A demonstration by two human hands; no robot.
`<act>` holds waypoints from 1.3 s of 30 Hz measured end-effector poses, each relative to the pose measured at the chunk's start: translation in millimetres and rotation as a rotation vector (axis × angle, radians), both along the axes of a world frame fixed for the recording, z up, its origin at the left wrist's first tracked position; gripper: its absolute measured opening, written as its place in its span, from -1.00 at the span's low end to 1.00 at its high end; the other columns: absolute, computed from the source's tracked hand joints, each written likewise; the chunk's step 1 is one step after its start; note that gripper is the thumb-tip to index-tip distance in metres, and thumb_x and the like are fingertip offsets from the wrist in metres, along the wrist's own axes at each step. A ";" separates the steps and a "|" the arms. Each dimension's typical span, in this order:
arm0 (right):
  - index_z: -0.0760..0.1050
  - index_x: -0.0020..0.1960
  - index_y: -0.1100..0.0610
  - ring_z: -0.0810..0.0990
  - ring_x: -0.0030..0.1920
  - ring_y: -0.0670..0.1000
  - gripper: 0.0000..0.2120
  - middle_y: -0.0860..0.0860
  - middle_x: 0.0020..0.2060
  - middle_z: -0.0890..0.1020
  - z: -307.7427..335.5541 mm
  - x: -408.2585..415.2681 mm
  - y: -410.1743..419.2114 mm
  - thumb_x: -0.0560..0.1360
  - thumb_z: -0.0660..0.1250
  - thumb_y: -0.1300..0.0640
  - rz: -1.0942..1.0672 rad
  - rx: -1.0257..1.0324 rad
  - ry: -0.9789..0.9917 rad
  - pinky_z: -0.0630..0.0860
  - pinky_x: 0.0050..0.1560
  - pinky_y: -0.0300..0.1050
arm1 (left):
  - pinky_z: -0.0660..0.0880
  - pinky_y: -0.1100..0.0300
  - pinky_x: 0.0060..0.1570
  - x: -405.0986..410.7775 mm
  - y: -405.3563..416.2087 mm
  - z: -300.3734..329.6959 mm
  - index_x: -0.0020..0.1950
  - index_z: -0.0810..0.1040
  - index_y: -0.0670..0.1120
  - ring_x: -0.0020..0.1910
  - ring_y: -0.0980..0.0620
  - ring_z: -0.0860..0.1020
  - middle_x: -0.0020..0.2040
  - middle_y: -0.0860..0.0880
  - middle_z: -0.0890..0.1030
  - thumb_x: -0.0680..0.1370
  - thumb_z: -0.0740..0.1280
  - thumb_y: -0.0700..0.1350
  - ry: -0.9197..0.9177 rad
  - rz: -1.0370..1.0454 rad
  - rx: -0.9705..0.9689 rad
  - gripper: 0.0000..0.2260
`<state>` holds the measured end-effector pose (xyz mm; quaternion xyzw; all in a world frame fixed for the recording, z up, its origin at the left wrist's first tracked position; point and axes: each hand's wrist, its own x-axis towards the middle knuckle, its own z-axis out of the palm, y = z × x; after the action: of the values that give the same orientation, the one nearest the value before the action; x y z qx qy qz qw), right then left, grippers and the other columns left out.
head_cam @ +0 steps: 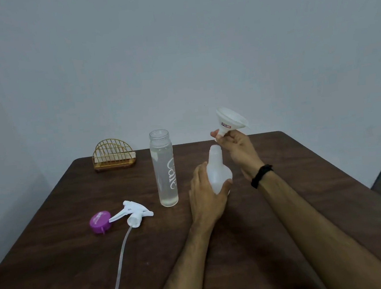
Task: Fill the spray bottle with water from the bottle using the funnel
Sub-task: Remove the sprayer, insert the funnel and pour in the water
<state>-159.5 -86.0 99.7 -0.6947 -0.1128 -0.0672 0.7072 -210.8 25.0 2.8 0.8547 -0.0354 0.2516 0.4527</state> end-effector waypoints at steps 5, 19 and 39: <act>0.60 0.13 0.11 0.64 0.13 -0.17 -0.85 -0.06 0.09 0.70 -4.2 1.0 6.2 0.60 0.33 0.14 0.058 -0.054 0.041 0.52 0.06 -0.30 | 0.42 -0.05 0.32 2.6 -0.7 -1.4 0.51 0.23 0.02 0.38 0.03 0.37 0.46 0.04 0.35 0.48 0.38 0.26 0.023 0.007 -0.030 -0.30; 0.49 0.34 0.07 0.61 0.16 -0.05 -0.49 -0.01 0.15 0.65 -2.8 -9.8 -5.3 0.43 0.53 0.08 -0.012 -0.213 -0.025 0.57 0.17 -0.10 | 0.39 -0.03 0.34 3.7 -1.0 -5.1 0.51 0.23 0.05 0.40 0.03 0.35 0.48 0.05 0.33 0.48 0.37 0.27 0.004 -0.001 -0.040 -0.30; 0.54 0.26 0.08 0.65 0.14 -0.09 -0.65 -0.03 0.09 0.70 -30.2 -53.1 -1.6 0.49 0.47 0.12 0.132 -0.145 -0.063 0.56 0.22 -0.12 | 0.53 0.15 -0.10 -23.3 8.6 7.3 0.13 0.47 0.07 -0.07 0.17 0.55 -0.04 0.11 0.60 0.48 0.41 0.07 -0.262 0.102 0.016 -0.73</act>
<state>-212.6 -87.6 69.5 -0.7326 -0.1852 -0.0340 0.6541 -234.2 33.6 10.1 0.8187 -0.0526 0.3835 0.4241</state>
